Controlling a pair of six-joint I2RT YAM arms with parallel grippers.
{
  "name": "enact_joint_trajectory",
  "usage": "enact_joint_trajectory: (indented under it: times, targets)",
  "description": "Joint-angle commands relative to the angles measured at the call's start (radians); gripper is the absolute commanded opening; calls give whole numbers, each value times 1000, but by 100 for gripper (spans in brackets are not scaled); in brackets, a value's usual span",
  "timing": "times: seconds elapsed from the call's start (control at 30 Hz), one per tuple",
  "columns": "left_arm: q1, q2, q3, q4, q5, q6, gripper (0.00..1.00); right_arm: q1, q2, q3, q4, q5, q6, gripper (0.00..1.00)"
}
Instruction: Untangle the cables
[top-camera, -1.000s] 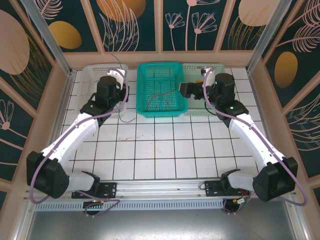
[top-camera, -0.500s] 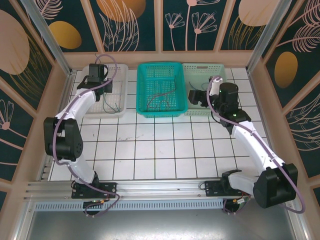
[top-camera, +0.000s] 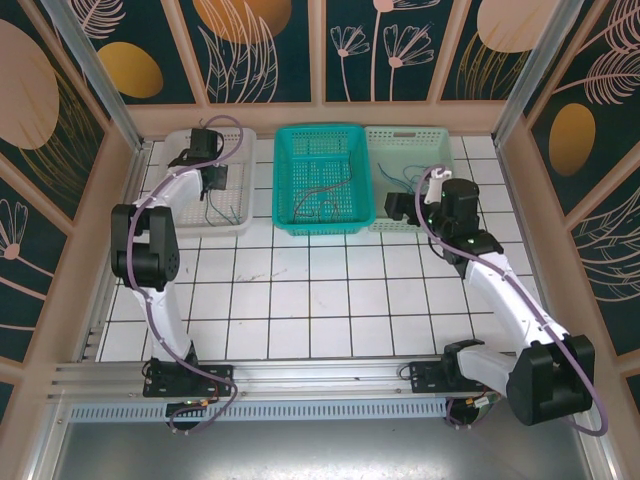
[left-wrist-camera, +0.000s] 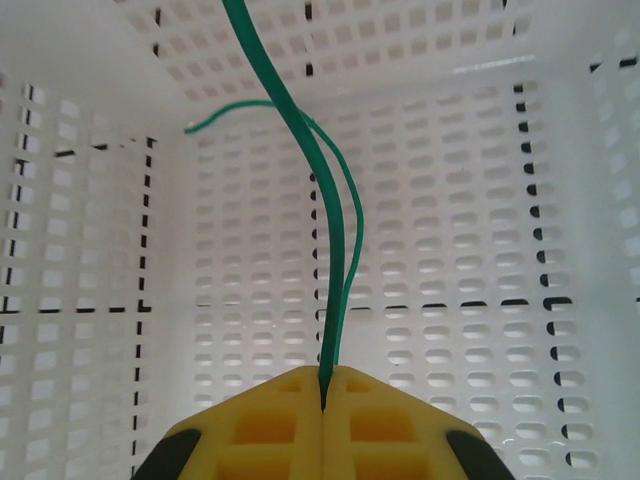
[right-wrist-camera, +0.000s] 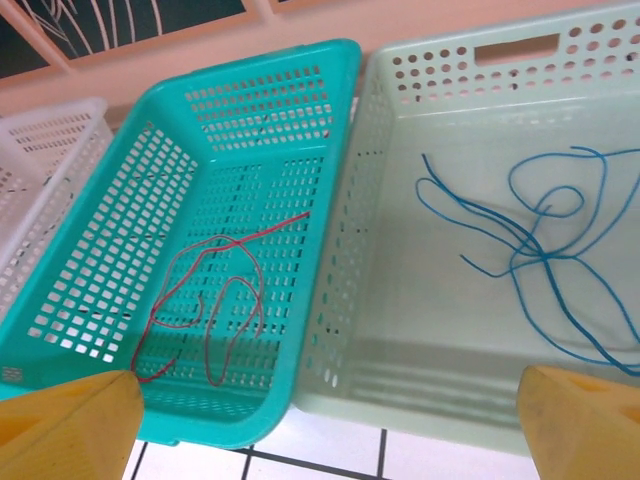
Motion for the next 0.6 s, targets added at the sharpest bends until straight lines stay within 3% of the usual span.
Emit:
enact_joint_trajectory:
  times: [0.0,0.23,0.57]
  targets:
    - [6,17,1,-16,-30,-6,0,-15,-29,-14,33,47,-23,97]
    - [6,31,4,-14,-22,-25,1,-30,-26,-28,44,39,-17,97]
    - [6,21,1,-11,-23,-49,21,-37,-26,-33,46,37,-12,98]
